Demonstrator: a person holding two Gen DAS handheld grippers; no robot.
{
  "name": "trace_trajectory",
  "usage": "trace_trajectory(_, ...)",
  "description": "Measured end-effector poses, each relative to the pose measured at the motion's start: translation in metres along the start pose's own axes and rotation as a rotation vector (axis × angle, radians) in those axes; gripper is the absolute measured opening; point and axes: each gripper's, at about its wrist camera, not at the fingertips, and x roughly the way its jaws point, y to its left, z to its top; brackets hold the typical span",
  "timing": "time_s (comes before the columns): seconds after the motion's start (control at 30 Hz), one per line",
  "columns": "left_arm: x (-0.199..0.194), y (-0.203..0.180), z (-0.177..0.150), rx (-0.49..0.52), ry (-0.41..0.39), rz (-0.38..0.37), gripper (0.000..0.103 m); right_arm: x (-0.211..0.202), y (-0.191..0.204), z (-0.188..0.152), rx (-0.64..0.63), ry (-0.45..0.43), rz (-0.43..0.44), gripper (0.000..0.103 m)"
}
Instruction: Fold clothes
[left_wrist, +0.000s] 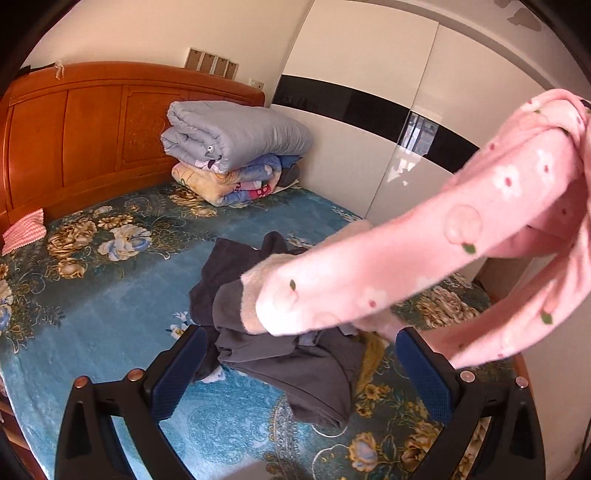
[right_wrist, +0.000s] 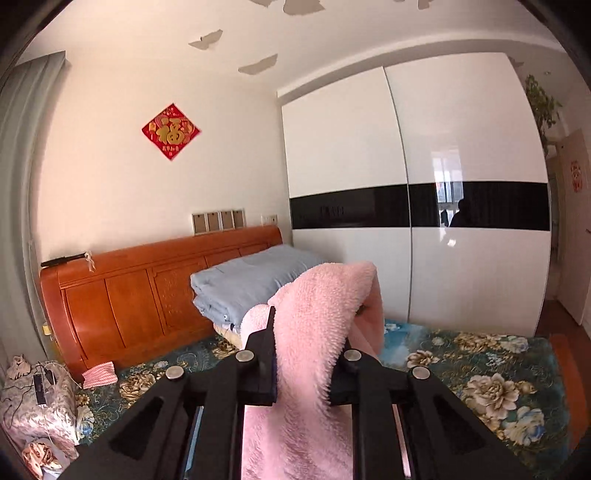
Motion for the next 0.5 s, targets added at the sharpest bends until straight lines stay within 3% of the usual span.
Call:
trace_trajectory(0.2, -0.009, -0.029, -0.015, 0.044, 0.030, -0.066, 0.103, -0.058, -0.004, -0.005, -0.018, -0.007, 0.038, 0.016)
trace_trajectory(0.3, -0.010, -0.032, -0.025, 0.058, 0.059, -0.068, 0.103, -0.066, 0.005, -0.027, -0.070, 0.044, 0.028, 0.016)
trace_trajectory(0.4, -0.011, -0.027, -0.037, 0.061, 0.089, -0.050, 0.103, -0.050, 0.011, -0.076, -0.057, 0.150, 0.064, 0.017)
trace_trajectory(0.5, -0.003, -0.009, -0.054, 0.010, 0.173, -0.024, 0.103, -0.015, 0.023, -0.157, -0.007, 0.307, 0.111, 0.017)
